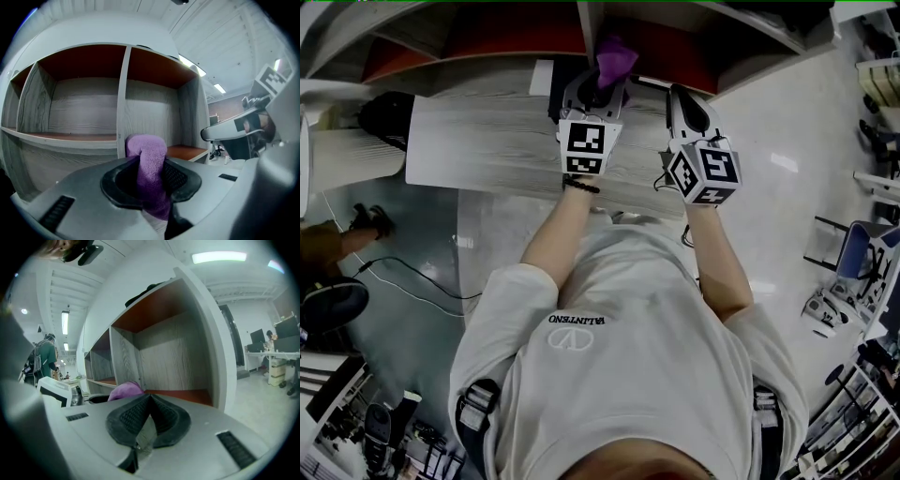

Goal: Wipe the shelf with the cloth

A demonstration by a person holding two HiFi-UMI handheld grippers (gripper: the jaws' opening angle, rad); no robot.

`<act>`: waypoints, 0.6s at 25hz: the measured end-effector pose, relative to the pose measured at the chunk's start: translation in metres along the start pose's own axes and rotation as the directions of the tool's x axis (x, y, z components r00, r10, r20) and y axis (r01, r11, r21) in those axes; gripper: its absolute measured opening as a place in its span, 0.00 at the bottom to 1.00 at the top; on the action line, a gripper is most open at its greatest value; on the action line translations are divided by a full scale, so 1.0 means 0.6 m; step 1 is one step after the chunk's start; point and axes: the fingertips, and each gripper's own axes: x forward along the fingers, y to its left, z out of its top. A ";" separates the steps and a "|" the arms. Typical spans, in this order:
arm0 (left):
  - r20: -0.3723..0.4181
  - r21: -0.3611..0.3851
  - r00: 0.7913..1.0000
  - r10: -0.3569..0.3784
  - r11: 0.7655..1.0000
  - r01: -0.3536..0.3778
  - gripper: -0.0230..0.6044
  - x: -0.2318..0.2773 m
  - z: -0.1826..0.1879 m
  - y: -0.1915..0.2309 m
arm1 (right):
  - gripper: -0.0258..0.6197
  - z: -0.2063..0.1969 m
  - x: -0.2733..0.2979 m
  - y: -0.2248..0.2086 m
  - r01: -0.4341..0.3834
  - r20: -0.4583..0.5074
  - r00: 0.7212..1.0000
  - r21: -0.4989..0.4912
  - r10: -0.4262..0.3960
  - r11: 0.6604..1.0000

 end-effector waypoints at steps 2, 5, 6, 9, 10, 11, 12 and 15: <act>0.013 0.016 1.000 -0.023 1.000 0.023 0.20 -0.012 0.009 -0.008 | 0.04 0.011 -0.012 0.000 0.000 0.013 1.000 0.004 0.000 1.000; 0.032 0.049 0.997 -0.064 0.997 0.063 0.20 -0.038 0.028 -0.019 | 0.04 0.028 -0.034 0.002 -0.003 0.030 1.000 -0.005 0.003 1.000; 0.040 0.061 0.996 -0.073 0.996 0.071 0.20 -0.049 0.037 -0.019 | 0.04 0.033 -0.043 0.005 -0.009 0.035 0.999 -0.013 0.010 1.000; 0.077 0.079 0.993 -0.086 0.994 0.080 0.20 -0.086 0.072 -0.017 | 0.04 0.047 -0.077 0.008 -0.026 0.048 0.998 -0.045 0.028 0.999; 0.092 0.082 0.992 -0.089 0.993 0.081 0.20 -0.099 0.084 -0.015 | 0.04 0.053 -0.089 0.006 -0.020 0.057 0.998 -0.051 0.023 0.999; 0.104 0.089 0.990 -0.092 0.993 0.082 0.20 -0.111 0.096 -0.014 | 0.04 0.059 -0.100 0.003 -0.011 0.068 0.998 -0.052 0.015 0.999; 0.112 0.098 0.989 -0.094 0.992 0.083 0.20 -0.122 0.105 -0.013 | 0.04 0.064 -0.111 0.000 0.000 0.078 0.997 -0.052 0.004 0.999; 0.127 0.122 0.987 -0.096 0.989 0.081 0.20 -0.157 0.124 -0.009 | 0.04 0.072 -0.150 -0.014 0.037 0.100 0.994 -0.052 -0.032 0.998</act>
